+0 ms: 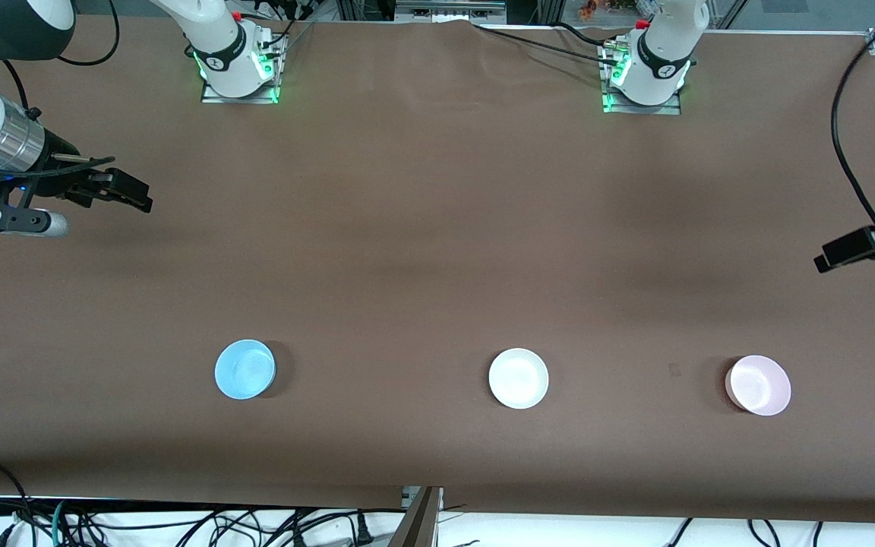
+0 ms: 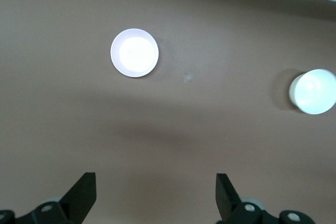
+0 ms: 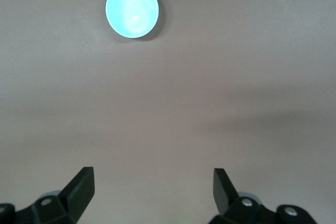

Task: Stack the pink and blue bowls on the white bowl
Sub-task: 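Move the left gripper toward the pink bowl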

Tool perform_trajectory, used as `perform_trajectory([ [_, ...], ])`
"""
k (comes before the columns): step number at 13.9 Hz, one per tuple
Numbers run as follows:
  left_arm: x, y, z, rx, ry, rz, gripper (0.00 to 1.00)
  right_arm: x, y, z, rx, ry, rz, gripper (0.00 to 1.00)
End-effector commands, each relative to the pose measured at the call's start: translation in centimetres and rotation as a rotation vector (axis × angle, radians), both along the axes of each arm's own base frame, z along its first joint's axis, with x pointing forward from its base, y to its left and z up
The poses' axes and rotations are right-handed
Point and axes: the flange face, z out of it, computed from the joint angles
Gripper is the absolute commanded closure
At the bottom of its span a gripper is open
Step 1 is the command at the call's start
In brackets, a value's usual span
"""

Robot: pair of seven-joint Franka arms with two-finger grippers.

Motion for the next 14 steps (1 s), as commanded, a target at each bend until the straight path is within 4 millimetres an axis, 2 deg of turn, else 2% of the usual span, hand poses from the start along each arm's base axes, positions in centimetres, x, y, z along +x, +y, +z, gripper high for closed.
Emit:
perform_trajectory([
  [1,3.6,6.3,-9.9,-0.055,0.031,-0.066,0.00,0.1,0.1,0.6,-0.011,-0.011,0.002,0.00],
  [3,5.8,9.9,-15.9,0.004,-0.010,-0.048,0.00,0.1,0.2,0.6,-0.011,-0.011,0.004,0.00],
  [5,7.1,11.4,-21.9,0.043,-0.024,-0.045,0.00,0.1,0.1,0.6,-0.010,-0.014,0.003,0.00],
  [7,7.5,13.5,-27.8,0.038,-0.029,-0.010,0.01,0.2,0.1,0.6,-0.011,-0.014,0.002,0.00],
  [8,7.6,14.4,-30.1,0.045,-0.039,0.004,0.01,0.2,0.1,0.6,-0.011,-0.014,0.004,0.00],
  [11,7.9,14.4,-34.2,0.038,-0.059,0.017,0.01,0.2,0.1,0.6,-0.013,-0.014,0.002,0.00],
  [13,8.0,14.1,-35.2,0.036,-0.056,0.030,0.02,0.2,0.1,0.6,-0.013,-0.014,0.004,0.00],
  [14,7.9,14.1,-35.5,0.035,-0.053,0.032,0.05,0.2,0.1,0.6,-0.014,-0.014,0.004,0.00],
])
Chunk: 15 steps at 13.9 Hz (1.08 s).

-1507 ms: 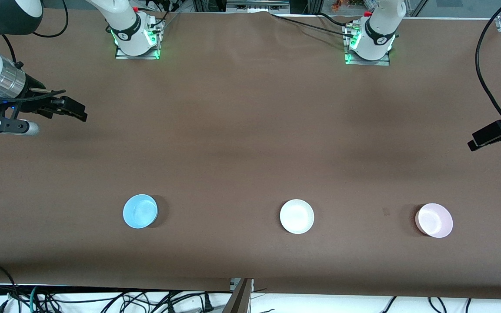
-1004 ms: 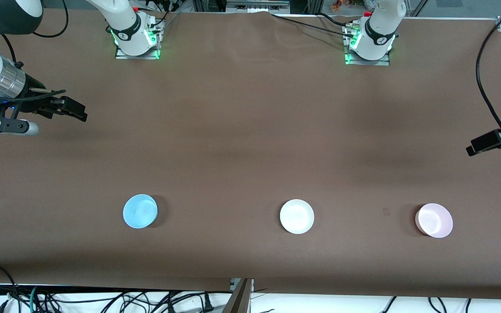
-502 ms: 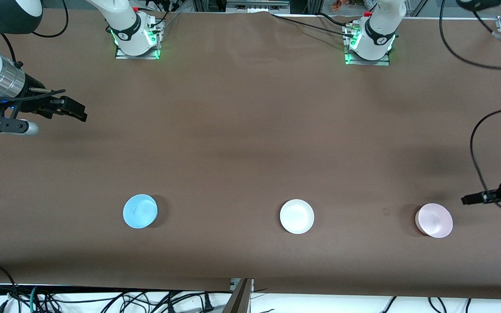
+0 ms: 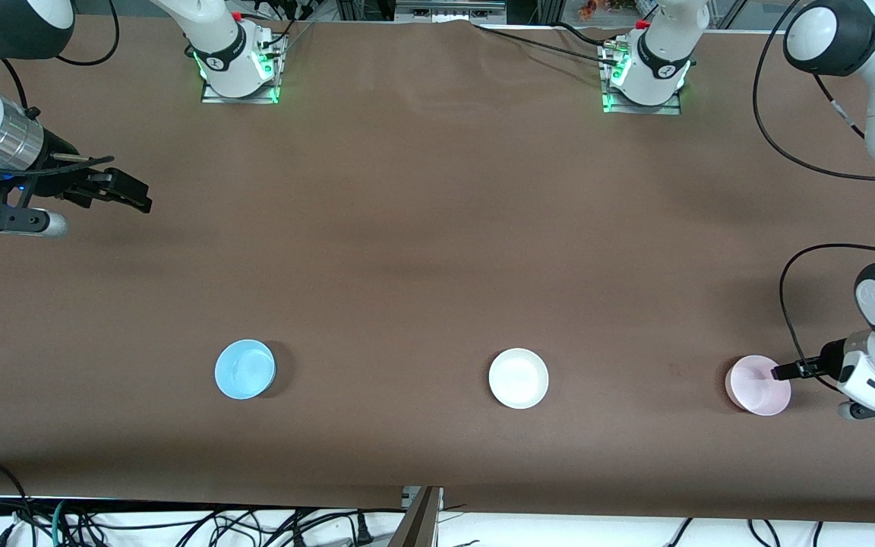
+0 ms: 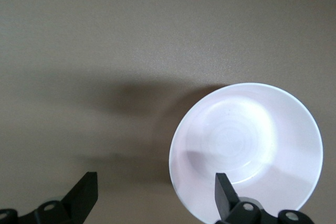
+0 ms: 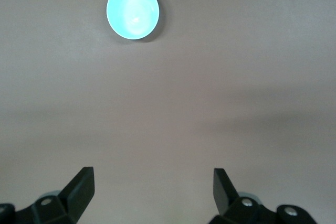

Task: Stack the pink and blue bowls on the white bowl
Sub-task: 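Lower the left gripper onto the pink bowl rim and grasp it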

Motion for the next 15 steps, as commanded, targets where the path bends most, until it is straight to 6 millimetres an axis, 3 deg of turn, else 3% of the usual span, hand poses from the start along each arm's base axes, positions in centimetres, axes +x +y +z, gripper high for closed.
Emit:
perform_trajectory([
  [1,0.4,-0.3,-0.2,0.026,0.000,-0.001,0.15,0.1,0.0,0.3,-0.015,-0.005,0.004,0.00],
  [2,0.4,-0.3,-0.2,0.027,-0.001,-0.002,0.28,0.1,0.0,0.4,-0.015,-0.006,0.004,0.00],
  [5,0.5,-0.6,-0.1,0.030,-0.001,-0.012,0.89,0.1,0.0,0.5,-0.013,-0.009,0.004,0.00],
  [6,0.6,-1.0,-0.1,0.031,0.000,-0.016,0.97,0.1,0.1,0.5,-0.014,-0.009,0.005,0.00],
  [13,0.9,-2.1,-0.2,0.036,0.004,-0.029,1.00,0.1,0.2,0.5,-0.010,-0.009,0.003,0.00],
  [15,1.5,-4.2,0.8,0.039,-0.001,-0.021,1.00,0.0,1.1,0.8,-0.006,-0.015,0.018,0.00],
])
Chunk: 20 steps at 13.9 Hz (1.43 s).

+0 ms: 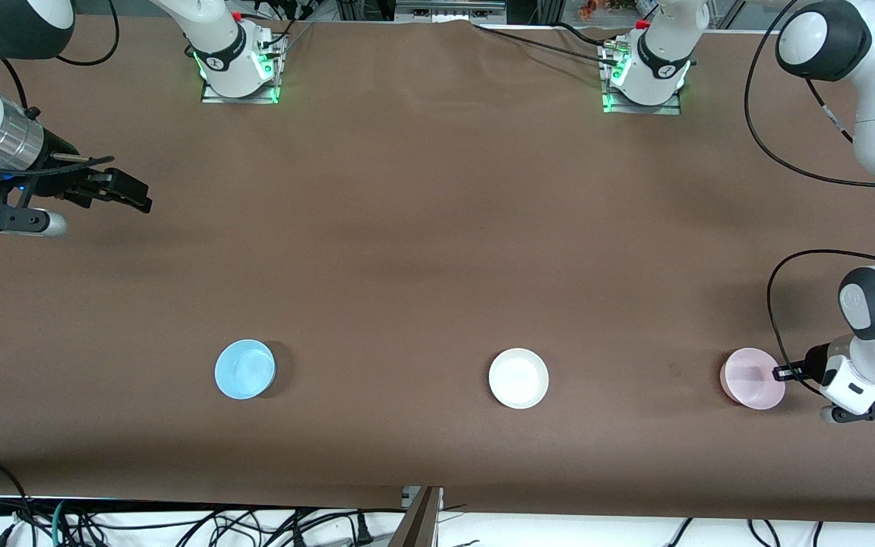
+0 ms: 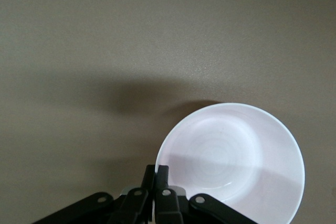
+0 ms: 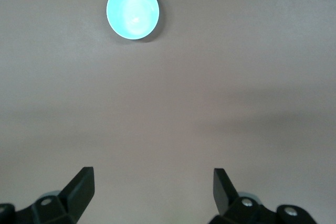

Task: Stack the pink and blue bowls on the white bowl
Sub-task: 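Lower the left gripper onto the pink bowl rim and grasp it, then carry the pink bowl with the left gripper over the white bowl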

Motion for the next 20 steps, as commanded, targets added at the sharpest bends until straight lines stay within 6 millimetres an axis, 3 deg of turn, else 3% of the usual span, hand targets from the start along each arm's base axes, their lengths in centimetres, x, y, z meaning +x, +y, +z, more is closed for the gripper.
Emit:
perform_trajectory([
  [1,1.1,-3.7,1.9,0.041,0.000,0.017,1.00,0.0,1.6,1.3,-0.008,-0.025,0.028,0.00],
  [5,1.8,-14.7,5.6,0.042,0.065,0.148,1.00,0.6,1.7,2.2,0.008,-0.079,0.024,0.00],
  [7,2.0,-21.0,8.8,0.048,0.046,0.183,1.00,1.2,2.2,2.8,0.005,-0.141,0.033,0.00],
  [12,1.6,-32.9,12.2,-0.039,0.032,0.349,1.00,2.5,2.1,1.9,0.003,-0.178,0.027,0.00],
  [18,0.3,-41.8,12.3,-0.080,-0.017,0.475,1.00,3.1,2.1,1.6,0.003,-0.200,0.024,0.00],
  [20,-0.3,-44.4,11.5,-0.094,-0.024,0.498,1.00,3.0,2.1,1.5,0.003,-0.196,0.023,0.00],
])
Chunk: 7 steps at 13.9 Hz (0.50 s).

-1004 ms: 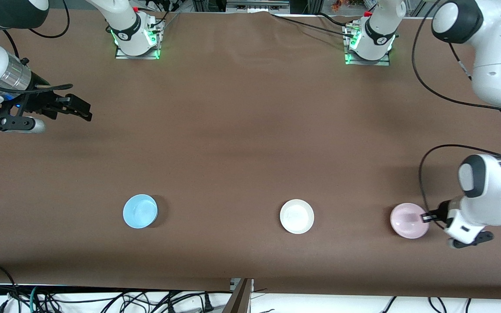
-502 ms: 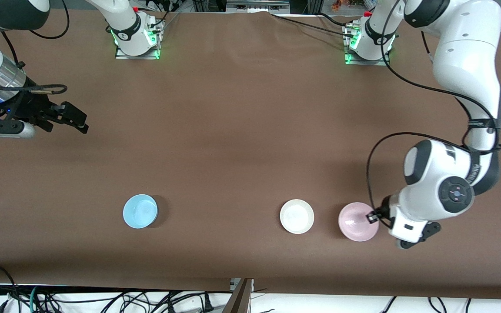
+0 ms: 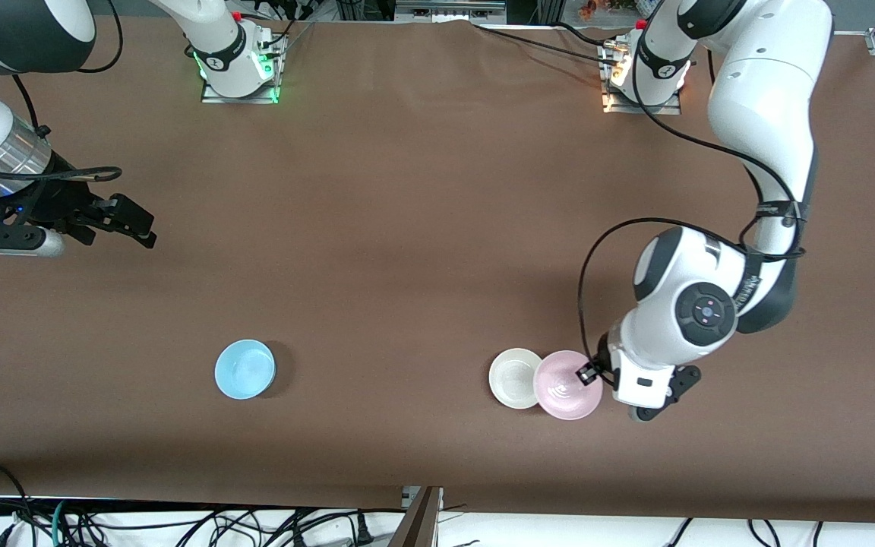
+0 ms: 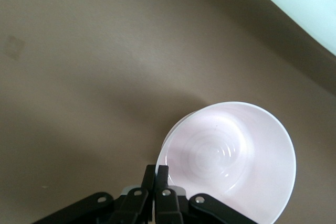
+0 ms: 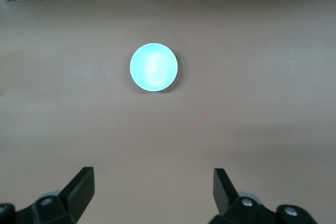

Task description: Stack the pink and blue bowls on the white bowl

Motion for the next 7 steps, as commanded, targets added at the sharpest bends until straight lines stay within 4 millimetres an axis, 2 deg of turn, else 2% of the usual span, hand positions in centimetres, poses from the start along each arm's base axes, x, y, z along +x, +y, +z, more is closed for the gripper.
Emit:
perform_trajectory([
  [1,-0.4,-2.7,-0.8,-0.014,-0.009,0.028,1.00,0.2,-0.1,0.6,-0.011,-0.014,0.000,0.00],
  [3,-1.0,-3.8,-1.8,-0.006,0.007,0.019,1.00,0.2,-0.2,0.6,-0.013,-0.014,0.000,0.00],
  [7,-1.0,-3.7,-4.0,0.013,0.026,0.011,1.00,-0.3,0.1,1.0,-0.023,-0.011,0.015,0.00],
])
